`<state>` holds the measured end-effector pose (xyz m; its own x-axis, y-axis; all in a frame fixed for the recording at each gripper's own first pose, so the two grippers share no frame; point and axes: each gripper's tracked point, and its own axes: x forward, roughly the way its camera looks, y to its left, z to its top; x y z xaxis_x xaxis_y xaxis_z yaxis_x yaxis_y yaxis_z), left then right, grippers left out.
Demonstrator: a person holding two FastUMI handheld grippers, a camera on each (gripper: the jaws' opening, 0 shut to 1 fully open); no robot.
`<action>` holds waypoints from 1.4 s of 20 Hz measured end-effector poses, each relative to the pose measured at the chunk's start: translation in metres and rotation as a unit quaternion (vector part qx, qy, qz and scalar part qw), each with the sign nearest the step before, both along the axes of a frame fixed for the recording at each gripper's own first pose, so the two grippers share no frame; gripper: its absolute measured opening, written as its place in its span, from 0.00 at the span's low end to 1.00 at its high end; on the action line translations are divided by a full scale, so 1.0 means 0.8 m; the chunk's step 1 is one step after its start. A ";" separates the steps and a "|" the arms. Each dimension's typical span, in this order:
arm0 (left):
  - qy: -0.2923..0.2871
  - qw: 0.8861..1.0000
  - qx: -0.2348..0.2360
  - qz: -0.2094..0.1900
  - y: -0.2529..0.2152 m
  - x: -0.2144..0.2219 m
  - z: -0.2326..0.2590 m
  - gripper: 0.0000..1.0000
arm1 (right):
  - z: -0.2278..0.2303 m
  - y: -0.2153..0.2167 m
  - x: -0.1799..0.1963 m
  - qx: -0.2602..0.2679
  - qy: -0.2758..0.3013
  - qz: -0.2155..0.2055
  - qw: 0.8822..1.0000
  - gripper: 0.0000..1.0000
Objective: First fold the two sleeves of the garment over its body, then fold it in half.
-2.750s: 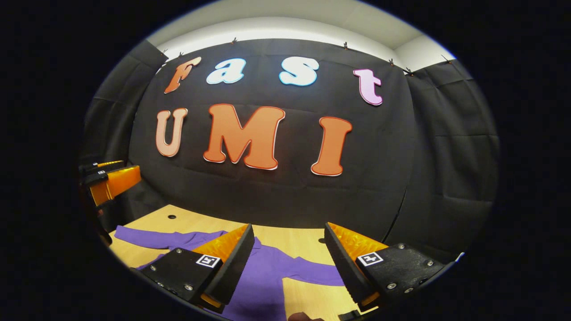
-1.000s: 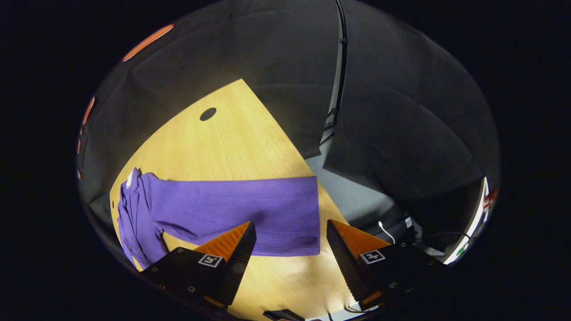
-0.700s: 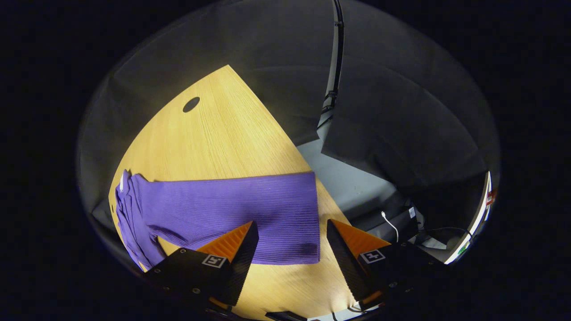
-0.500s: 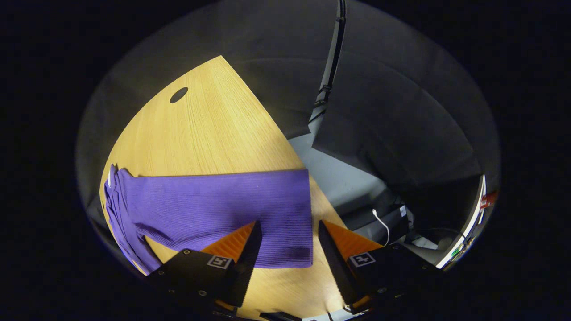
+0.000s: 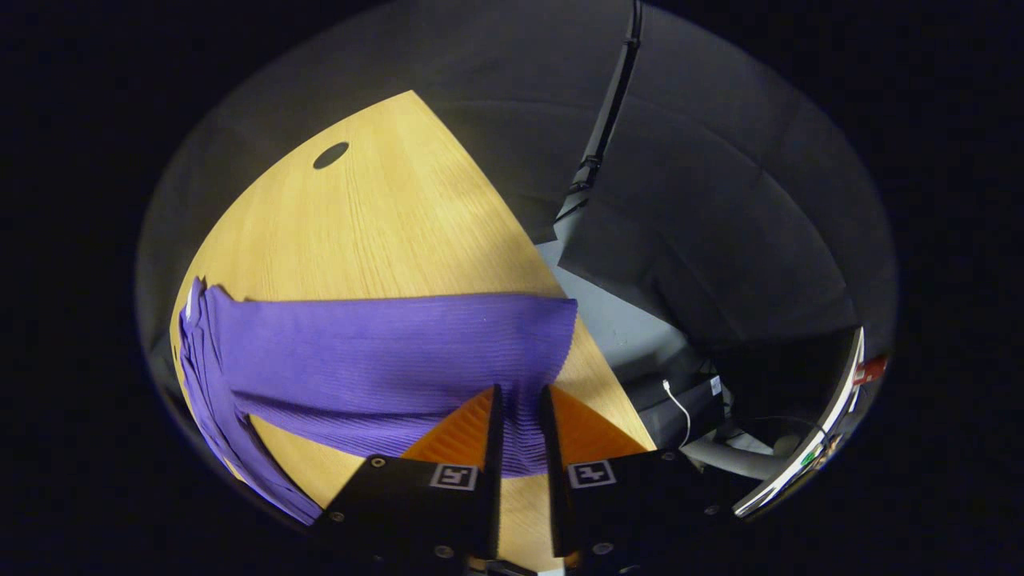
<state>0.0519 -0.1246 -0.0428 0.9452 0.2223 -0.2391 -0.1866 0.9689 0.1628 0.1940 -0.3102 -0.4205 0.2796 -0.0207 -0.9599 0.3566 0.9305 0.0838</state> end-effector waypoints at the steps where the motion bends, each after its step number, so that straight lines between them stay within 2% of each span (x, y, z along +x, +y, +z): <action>1: -0.002 1.000 -0.001 -0.001 0.002 0.000 0.002 0.98 | 0.001 0.000 -0.001 0.004 -0.002 -0.014 1.000 0.22; 2: -0.003 1.000 -0.002 -0.004 0.003 -0.002 0.003 0.98 | 0.003 0.002 0.000 0.010 -0.005 -0.016 1.000 0.09; 4: -0.006 1.000 0.000 -0.011 0.010 -0.002 0.006 0.98 | 0.014 0.017 -0.003 0.031 -0.015 -0.026 0.999 0.04; 9: -0.012 1.000 -0.015 -0.025 0.044 -0.005 0.003 0.98 | 0.087 0.077 0.005 0.068 -0.080 -0.030 0.994 0.04; 15: -0.014 0.999 -0.016 -0.042 0.114 -0.003 -0.003 0.98 | 0.207 0.204 0.016 0.067 -0.167 0.048 0.982 0.04; 19: -0.012 0.999 -0.032 -0.035 0.171 -0.012 -0.019 0.98 | 0.253 0.279 0.022 0.068 -0.187 0.084 0.976 0.04; 28: 0.006 0.998 -0.049 0.031 0.311 -0.046 -0.055 0.98 | 0.296 0.445 0.020 0.092 -0.197 0.158 0.963 0.04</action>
